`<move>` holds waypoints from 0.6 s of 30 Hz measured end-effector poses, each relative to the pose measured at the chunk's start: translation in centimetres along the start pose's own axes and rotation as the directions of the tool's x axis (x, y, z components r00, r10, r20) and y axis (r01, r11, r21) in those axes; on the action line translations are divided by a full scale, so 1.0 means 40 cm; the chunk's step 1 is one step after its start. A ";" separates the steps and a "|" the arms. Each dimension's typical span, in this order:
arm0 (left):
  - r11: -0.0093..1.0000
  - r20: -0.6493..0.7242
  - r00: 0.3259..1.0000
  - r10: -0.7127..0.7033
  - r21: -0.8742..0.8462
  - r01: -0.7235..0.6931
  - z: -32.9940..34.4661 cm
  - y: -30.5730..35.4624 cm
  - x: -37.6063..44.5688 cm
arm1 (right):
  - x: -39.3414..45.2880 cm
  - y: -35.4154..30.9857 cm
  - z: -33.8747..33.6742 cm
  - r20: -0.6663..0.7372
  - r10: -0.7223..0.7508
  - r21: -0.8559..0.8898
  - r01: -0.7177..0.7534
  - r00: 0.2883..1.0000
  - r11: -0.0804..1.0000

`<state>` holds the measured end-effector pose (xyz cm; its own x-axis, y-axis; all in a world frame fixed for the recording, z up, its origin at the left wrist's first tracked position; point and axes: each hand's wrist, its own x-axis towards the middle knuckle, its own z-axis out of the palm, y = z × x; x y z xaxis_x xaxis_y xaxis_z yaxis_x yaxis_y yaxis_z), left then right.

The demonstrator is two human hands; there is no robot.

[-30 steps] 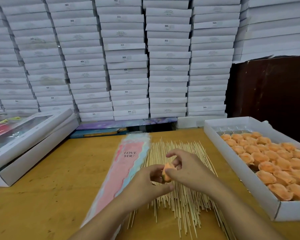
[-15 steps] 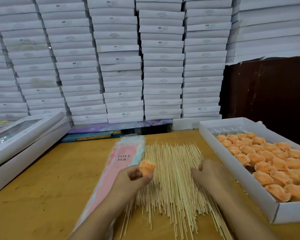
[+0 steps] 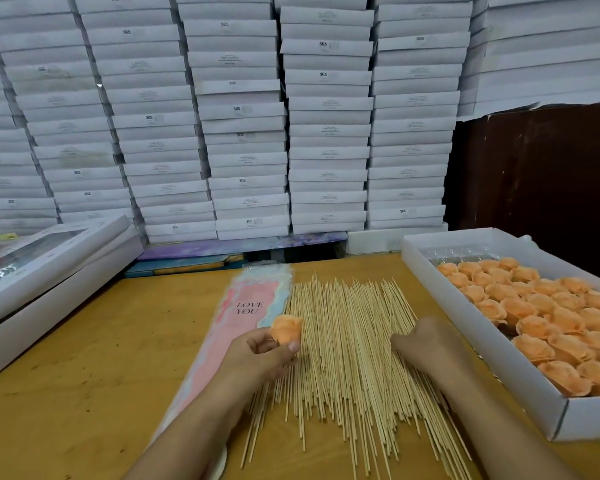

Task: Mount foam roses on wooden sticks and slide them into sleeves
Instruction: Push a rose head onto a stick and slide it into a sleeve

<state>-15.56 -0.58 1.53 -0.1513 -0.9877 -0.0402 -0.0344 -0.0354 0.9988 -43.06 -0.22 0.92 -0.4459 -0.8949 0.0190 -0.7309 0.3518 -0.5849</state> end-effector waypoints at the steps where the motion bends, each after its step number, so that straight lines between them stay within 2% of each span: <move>1: 1.000 -0.007 1.000 -0.009 -0.021 0.009 0.000 0.000 0.001 | -0.001 0.001 -0.002 -0.008 -0.005 0.023 0.005 1.000 1.000; 3: 0.994 -0.021 0.999 -0.034 -0.105 0.032 -0.001 0.003 0.003 | -0.005 -0.001 -0.016 -0.023 -0.029 0.090 0.031 0.999 0.995; 6: 0.970 0.000 0.999 -0.052 -0.240 0.050 -0.009 0.013 0.001 | -0.023 -0.014 -0.041 -0.038 -0.110 0.280 0.116 0.993 0.953; 10: 0.914 0.039 0.996 -0.074 -0.397 0.084 -0.022 0.027 -0.004 | -0.075 -0.044 -0.070 0.057 -0.196 0.583 0.126 0.979 0.803; 14: 0.836 0.045 0.993 -0.106 -0.537 0.114 -0.028 0.045 -0.005 | -0.104 -0.053 -0.081 0.168 -0.318 0.668 0.129 0.933 0.732; 18: 0.764 0.026 0.989 -0.142 -0.633 0.126 -0.033 0.060 -0.005 | -0.111 -0.052 -0.085 0.279 -0.389 0.686 0.101 0.878 0.720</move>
<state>-14.31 -0.66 3.98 -0.1703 -0.9683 -0.1828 0.5802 -0.2484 0.7757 -41.30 3.93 4.80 0.0367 -0.9992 0.0182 -0.2172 -0.0257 -0.9758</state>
